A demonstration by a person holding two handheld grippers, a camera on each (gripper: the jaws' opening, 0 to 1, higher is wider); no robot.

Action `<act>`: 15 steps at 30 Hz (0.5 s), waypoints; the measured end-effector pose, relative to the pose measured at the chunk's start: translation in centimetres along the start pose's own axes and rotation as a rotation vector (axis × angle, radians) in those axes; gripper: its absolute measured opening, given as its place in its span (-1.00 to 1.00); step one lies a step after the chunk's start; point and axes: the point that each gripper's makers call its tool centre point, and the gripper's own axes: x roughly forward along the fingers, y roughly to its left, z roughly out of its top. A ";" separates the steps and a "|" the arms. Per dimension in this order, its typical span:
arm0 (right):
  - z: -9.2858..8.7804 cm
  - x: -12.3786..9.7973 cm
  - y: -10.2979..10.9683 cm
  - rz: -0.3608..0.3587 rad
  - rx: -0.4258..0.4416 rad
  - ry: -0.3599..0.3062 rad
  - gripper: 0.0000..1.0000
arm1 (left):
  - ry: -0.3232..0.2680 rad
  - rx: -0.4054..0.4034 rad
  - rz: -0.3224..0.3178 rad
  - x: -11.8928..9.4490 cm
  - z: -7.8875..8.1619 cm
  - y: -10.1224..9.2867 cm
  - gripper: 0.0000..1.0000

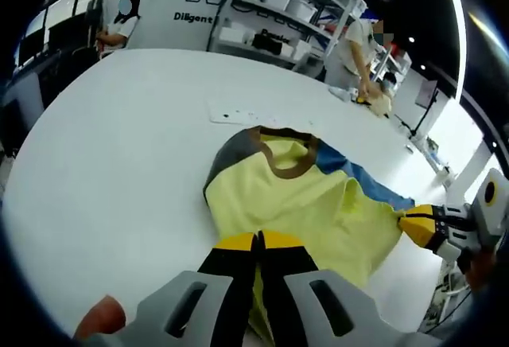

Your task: Fold the garment on the visible template until the final outline fits inside the template.

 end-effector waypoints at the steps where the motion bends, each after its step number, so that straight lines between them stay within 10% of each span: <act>1: 0.1 -0.2 -0.1 -0.003 -0.003 -0.005 -1.00 | -0.005 0.000 -0.002 -0.2 0.2 -0.1 -1.00; 15: 1.8 -3.3 -1.4 -0.057 0.008 -0.070 -1.00 | -0.107 -0.023 -0.030 -3.9 4.1 -0.4 -1.00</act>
